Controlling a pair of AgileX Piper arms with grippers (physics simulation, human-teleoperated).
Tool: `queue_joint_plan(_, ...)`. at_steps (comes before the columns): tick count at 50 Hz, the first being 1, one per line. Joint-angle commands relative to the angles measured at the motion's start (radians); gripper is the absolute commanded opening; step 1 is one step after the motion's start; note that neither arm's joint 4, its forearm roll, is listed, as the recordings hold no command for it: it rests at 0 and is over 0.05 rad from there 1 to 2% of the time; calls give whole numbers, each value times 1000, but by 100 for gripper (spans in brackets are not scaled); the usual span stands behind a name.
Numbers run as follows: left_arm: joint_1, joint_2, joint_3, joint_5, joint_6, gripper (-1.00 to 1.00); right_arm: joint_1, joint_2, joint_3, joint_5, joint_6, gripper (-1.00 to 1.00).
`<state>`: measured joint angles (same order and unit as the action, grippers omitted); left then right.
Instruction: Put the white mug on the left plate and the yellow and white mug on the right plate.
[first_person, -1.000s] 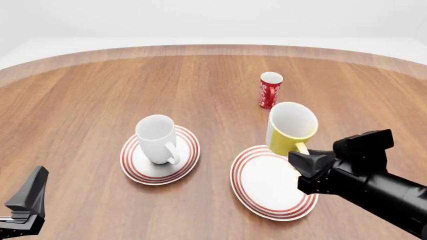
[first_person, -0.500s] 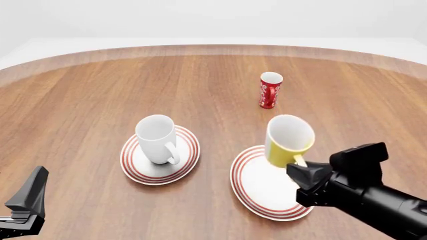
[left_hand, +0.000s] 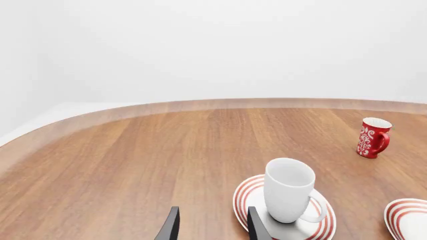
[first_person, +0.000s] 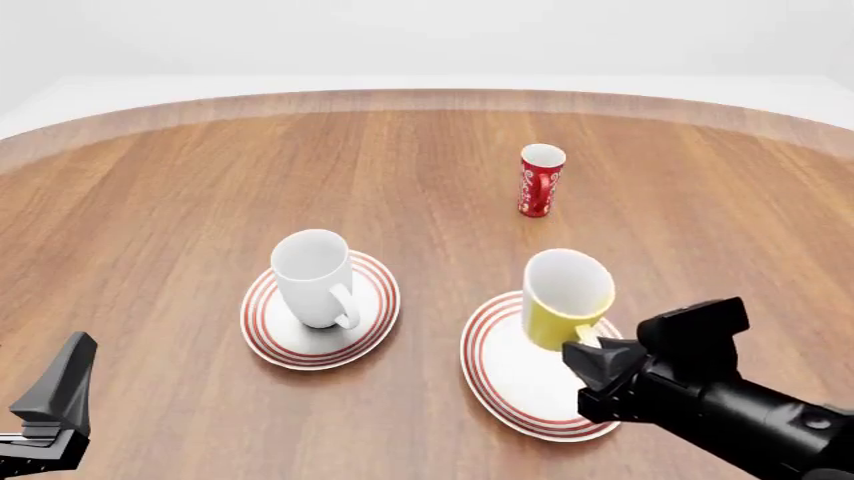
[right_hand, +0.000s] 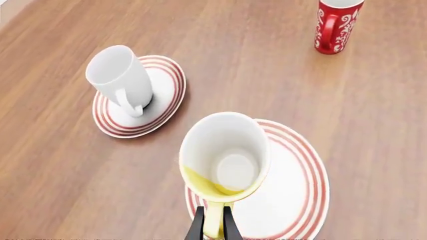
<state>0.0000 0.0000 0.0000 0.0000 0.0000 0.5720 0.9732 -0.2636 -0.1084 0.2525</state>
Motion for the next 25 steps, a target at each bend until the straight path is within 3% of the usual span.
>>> queue_joint_plan(1,0,0,0,0,0,100,2,26,7,-23,12,-100)
queue_joint_plan(25,0,0,0,0,0,100,-2,106,33,-92,35,-100)
